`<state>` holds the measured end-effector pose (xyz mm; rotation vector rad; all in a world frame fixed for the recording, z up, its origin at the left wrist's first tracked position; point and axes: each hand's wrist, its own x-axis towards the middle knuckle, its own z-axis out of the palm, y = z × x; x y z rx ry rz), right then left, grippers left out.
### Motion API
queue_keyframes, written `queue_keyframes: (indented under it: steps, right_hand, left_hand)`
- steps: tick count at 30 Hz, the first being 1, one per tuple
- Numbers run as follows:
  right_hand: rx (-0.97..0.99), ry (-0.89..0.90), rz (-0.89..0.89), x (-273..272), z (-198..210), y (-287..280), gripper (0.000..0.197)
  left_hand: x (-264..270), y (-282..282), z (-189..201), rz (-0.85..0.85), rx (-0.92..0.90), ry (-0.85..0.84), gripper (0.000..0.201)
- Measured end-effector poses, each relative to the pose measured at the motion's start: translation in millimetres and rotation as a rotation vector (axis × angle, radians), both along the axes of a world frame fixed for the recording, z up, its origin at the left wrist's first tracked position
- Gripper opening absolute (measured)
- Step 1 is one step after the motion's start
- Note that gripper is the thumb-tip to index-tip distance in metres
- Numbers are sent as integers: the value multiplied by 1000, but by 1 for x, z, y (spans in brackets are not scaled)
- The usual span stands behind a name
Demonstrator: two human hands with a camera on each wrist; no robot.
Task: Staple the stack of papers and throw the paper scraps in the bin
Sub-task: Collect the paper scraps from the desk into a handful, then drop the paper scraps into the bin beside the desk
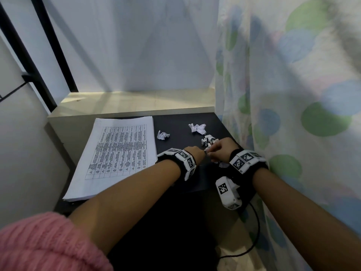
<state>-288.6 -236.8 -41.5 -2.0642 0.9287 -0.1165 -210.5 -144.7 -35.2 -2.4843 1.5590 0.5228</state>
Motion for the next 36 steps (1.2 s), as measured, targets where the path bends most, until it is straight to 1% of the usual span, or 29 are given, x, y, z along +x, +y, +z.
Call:
queue_keyframes:
  steps: [1,3,6,9,11,12,13,14,17,21,23,25,27,28,29,30,32,33,35,36]
  right_hand:
    - [6,-1,-15,1,-2,1,14]
    - [14,-2,-39,0,-1,4,6]
    - [73,-17,-73,-2,4,10,18]
    - [143,-89,-109,-3,9,20,16]
    - [198,-137,-130,2,9,29,6]
    - [237,-165,-137,6,10,35,8]
    - [277,-193,-137,10,10,41,14]
    - [317,-212,-131,15,10,48,15]
    - [373,-242,-79,31,11,79,5]
    - [422,-255,22,59,11,130,27]
    - [455,-249,83,73,15,162,29]
    - [466,-218,157,88,18,195,25]
    - [487,-183,242,103,19,230,10]
    - [488,-178,281,109,20,249,2]
    - [478,-179,318,116,18,265,8]
    - [448,-167,361,123,16,281,10]
    - [328,-129,450,130,13,313,6]
    - [261,-112,485,133,9,328,7]
    - [136,-66,568,139,-3,354,12]
    - [89,-30,610,142,-10,365,13]
  left_hand:
    - [2,1,0,-3,14,-6,38]
    - [6,6,5,43,16,14,37]
    - [18,19,16,183,-119,105,37]
    - [38,38,21,299,-234,205,35]
    - [50,55,23,340,-306,289,31]
    - [55,65,26,350,-332,330,29]
    - [59,77,28,356,-352,349,28]
    - [63,90,31,364,-363,348,26]
    - [75,133,35,427,-374,339,21]
    - [97,196,33,536,-373,329,26]
    - [108,228,29,605,-418,363,24]
    - [118,261,21,677,-455,373,25]
    - [129,294,10,745,-455,346,28]
    - [133,311,5,781,-452,345,26]
    - [136,325,1,816,-453,351,23]
    - [138,339,-4,846,-458,348,24]
    - [137,362,-12,896,-459,322,35]
    - [136,371,-17,922,-457,313,38]
    - [132,387,-28,965,-439,309,38]
    - [132,393,-33,974,-414,309,34]
